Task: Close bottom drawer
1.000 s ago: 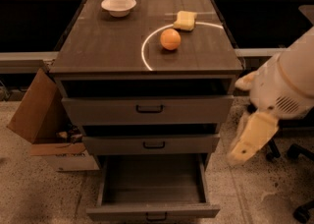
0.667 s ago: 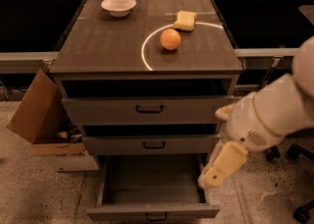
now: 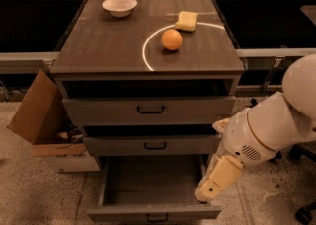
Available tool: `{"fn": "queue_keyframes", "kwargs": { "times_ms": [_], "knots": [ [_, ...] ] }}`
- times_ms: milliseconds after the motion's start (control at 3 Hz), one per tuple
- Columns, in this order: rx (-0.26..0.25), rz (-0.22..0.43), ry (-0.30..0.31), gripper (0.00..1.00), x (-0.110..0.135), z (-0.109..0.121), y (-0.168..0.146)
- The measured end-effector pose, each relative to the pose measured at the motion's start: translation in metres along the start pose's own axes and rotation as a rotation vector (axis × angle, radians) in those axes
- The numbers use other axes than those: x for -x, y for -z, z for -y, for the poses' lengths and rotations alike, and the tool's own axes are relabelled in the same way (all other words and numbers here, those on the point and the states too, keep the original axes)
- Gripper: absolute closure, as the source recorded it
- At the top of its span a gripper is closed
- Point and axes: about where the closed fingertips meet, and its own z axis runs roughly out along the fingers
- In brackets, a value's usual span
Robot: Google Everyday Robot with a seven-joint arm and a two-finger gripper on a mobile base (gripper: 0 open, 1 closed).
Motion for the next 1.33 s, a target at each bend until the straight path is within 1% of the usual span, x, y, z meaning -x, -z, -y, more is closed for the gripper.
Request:
{"fn": "queue_keyframes", "kwargs": {
  "times_ms": [333,667,1000,1333],
  "knots": [
    [0.021,-0.011,0.001,0.00,-0.010,0.000,-0.024],
    [0.065,-0.032,0.022,0.00,-0.036,-0.004,-0.083],
    [0.141,-0.030,0.032,0.00,-0.064,-0.016,-0.156],
    [0.254,-0.002,-0.005,0.00,-0.093,-0.035,-0.237]
  ]
}}
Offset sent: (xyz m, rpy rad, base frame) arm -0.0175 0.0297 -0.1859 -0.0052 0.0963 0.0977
